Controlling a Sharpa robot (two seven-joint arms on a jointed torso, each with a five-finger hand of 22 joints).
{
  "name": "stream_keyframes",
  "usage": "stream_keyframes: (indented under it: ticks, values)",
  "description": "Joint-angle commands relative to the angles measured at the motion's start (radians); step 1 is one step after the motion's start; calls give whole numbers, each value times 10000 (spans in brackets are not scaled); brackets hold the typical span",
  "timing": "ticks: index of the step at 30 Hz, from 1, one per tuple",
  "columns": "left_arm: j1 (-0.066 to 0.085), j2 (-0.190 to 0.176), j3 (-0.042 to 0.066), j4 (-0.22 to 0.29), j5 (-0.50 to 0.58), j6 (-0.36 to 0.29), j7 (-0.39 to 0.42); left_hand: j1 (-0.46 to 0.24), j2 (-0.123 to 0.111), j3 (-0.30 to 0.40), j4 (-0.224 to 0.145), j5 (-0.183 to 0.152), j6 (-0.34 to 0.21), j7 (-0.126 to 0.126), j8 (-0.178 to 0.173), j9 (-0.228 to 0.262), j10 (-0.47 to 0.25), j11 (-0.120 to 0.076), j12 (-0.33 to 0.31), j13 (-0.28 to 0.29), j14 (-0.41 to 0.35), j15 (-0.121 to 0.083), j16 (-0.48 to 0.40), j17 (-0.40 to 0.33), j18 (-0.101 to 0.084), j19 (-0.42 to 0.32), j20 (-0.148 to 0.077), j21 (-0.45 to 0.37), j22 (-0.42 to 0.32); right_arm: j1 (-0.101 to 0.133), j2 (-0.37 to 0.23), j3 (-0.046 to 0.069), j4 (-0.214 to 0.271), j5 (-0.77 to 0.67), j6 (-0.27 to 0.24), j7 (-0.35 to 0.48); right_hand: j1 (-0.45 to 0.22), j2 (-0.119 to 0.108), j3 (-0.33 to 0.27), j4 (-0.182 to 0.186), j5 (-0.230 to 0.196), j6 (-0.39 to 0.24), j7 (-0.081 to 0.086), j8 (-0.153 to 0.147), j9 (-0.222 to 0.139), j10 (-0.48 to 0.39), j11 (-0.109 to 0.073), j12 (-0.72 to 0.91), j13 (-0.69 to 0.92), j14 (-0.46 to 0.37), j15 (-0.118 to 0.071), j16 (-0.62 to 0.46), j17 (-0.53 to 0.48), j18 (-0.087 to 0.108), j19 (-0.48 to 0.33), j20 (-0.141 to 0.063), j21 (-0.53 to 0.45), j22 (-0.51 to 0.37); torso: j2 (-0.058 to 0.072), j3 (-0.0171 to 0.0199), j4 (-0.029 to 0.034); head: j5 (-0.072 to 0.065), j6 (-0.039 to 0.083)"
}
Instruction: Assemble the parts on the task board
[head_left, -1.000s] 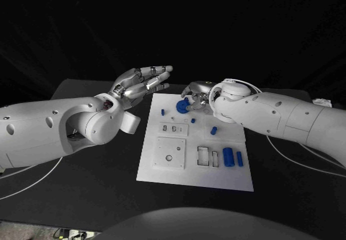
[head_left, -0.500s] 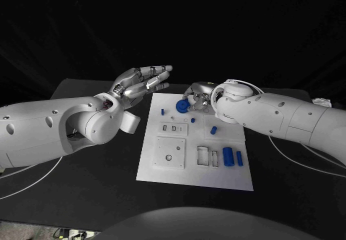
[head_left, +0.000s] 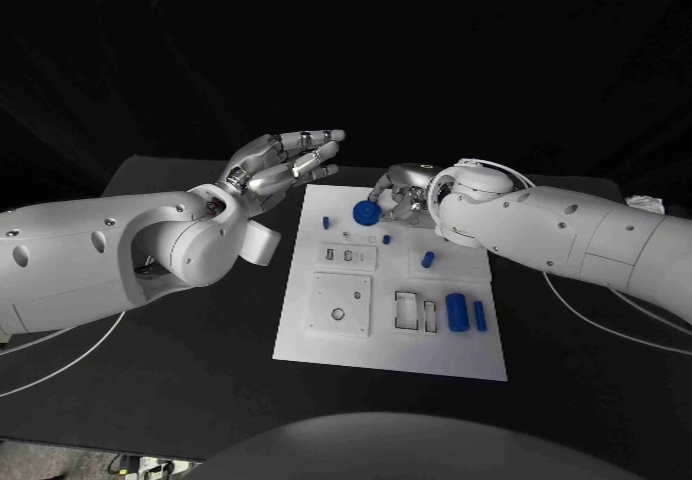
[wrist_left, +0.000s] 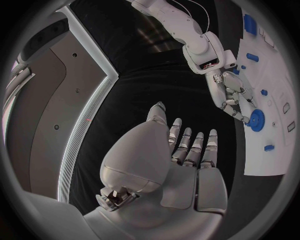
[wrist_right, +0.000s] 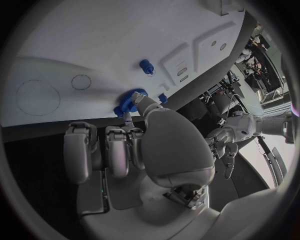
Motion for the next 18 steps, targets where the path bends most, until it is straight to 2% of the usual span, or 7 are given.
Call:
stream_keyframes:
  ticks: [1,11,18]
  values:
    - [4,5,7,14,-43,167,26,80,-3,40,-14,30,28,-1,60,11,91,3,43,14,48,-11,34,15,-174,83,9,31,8,-32,-95,-13,109,-40,87,56,32,99,-69,-8,-75,93,1,18,-15,1040,-58,39,2635,1061,-43,35,2627,127,-48,-56,-38,2070,3,1,1,23,-13]
    - [3,6,7,-21,-39,159,0,83,-1,41,-14,34,26,0,61,10,89,4,36,13,50,-10,37,15,-176,83,9,31,8,-74,-408,-14,386,-39,-300,245,48,117,-82,9,-120,347,17,72,-32,1040,-44,39,2635,1061,-34,35,2627,135,-69,-51,-79,2058,7,12,-6,34,-37]
    - [-3,14,6,-52,-37,165,-3,89,3,43,-14,43,23,1,61,10,89,5,37,12,50,-10,40,15,-179,85,9,33,8,-84,-709,-15,591,123,-1170,747,28,101,-125,56,-284,499,30,78,-65,1040,-33,39,2635,1061,-26,35,2627,145,-93,-44,-124,2044,-5,9,-9,17,-33]
